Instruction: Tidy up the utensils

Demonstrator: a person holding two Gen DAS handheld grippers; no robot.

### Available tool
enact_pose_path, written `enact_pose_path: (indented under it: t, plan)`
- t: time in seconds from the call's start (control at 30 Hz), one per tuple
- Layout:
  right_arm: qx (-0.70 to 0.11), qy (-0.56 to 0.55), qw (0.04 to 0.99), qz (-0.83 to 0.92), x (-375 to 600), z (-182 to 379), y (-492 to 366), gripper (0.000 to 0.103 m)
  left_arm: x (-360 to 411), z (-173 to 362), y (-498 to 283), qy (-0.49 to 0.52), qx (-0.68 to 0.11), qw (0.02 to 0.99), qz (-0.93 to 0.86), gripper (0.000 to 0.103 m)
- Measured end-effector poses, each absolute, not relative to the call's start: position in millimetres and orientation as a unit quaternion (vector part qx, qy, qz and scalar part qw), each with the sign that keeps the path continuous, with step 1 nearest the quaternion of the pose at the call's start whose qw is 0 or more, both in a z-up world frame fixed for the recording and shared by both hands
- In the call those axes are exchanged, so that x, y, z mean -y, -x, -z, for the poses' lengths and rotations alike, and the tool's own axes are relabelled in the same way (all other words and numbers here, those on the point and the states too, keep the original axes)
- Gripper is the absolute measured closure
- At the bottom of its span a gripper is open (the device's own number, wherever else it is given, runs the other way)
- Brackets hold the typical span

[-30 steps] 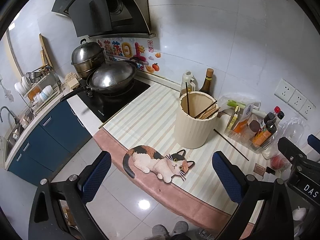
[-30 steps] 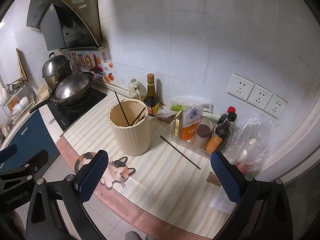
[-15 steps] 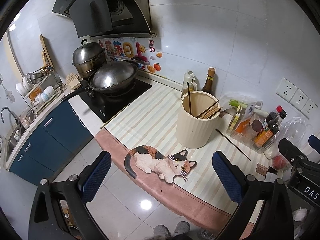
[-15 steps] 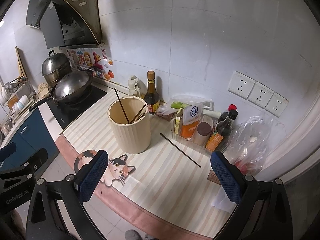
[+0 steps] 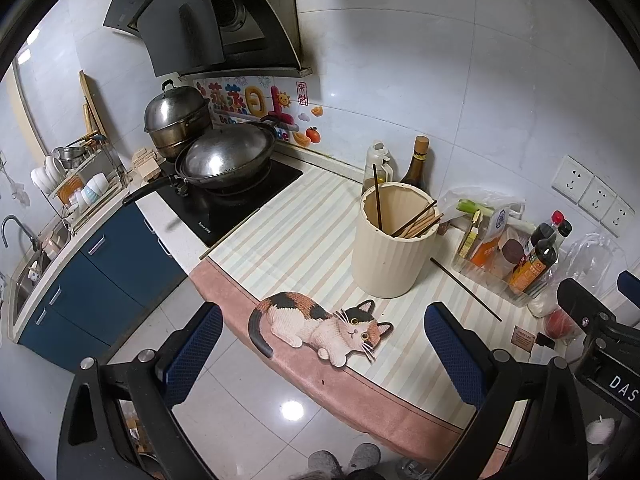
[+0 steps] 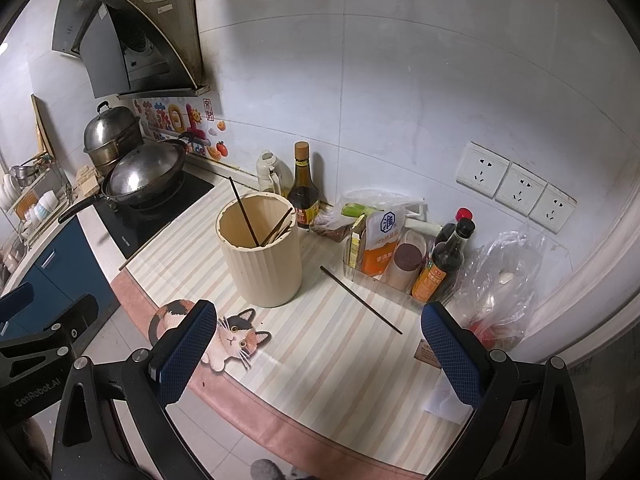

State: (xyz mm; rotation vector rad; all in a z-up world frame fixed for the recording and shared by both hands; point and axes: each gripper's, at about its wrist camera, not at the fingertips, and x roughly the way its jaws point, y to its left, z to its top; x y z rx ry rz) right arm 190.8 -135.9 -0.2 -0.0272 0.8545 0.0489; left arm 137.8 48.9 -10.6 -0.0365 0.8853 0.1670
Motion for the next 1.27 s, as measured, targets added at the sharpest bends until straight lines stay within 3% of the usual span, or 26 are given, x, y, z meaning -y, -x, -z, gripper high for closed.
enact_pose_path:
  t: [1.27]
  plan:
    - [-0.414, 0.016, 0.910, -0.027, 128.3, -1.9, -185.0, 0.000, -52.5, 1.5, -135.2, 0.010, -0.418, 0.905, -0.078, 0.000]
